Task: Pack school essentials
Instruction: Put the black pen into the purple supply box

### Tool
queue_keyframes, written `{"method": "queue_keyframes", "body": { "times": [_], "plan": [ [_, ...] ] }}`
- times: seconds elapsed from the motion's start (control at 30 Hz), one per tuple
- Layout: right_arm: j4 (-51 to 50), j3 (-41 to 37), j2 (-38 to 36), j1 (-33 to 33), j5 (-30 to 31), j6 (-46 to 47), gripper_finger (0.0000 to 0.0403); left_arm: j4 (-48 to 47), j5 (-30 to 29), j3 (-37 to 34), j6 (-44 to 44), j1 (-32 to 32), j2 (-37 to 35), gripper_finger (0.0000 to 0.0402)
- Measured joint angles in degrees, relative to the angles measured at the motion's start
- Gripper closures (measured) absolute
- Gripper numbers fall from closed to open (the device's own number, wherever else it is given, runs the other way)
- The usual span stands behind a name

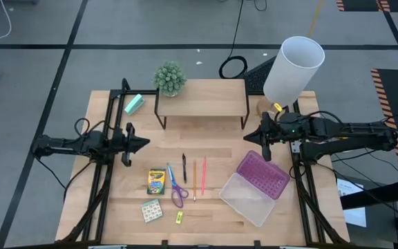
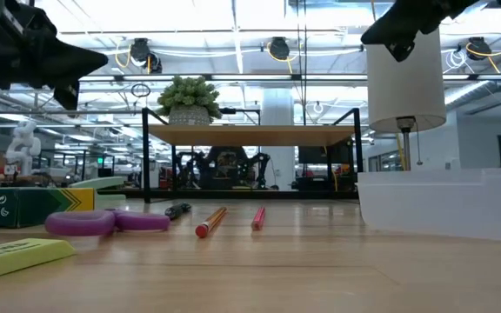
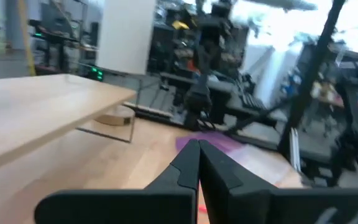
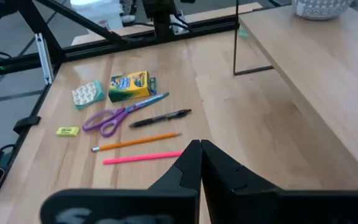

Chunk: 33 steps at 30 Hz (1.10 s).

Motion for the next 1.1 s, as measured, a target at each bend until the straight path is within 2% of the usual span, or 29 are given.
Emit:
{"method": "queue_keyframes", "body": {
  "times": [0.2, 0.43, 0.67, 0.83, 0.97, 1.1],
  "plan": [
    [0.03, -1.25, -0.03, 0.0, 0.0, -0.23, 0.0403, 1.33, -0.71, 5.33, 3.42, -1.74, 5.04, 0.0394],
    [0.88, -1.67, -0.03, 0.0, 0.02, -1.26, 0.0403, -1.8, -1.61, 21.08, 7.74, -5.37, 21.88, 0.0394],
    [1.54, -1.69, -0.03, 0.0, 0.02, -1.32, 0.0403, -20.76, -4.22, 44.13, 8.03, -9.82, 43.63, 0.0394],
    [1.52, -1.67, -0.03, 0.0, 0.0, -1.31, 0.0403, -31.86, -4.44, 58.61, 6.87, -13.33, 55.97, 0.0394],
    [1.43, -1.67, -0.03, 0.0, 0.0, -1.1, 0.0403, -39.32, -6.92, 65.71, 4.86, -16.29, 63.58, 0.0394],
    [1.31, -1.68, -0.05, 0.0, 0.0, -0.92, 0.0403, -42.49, -9.81, 67.52, 3.12, -18.75, 68.42, 0.0394]
  ]
}}
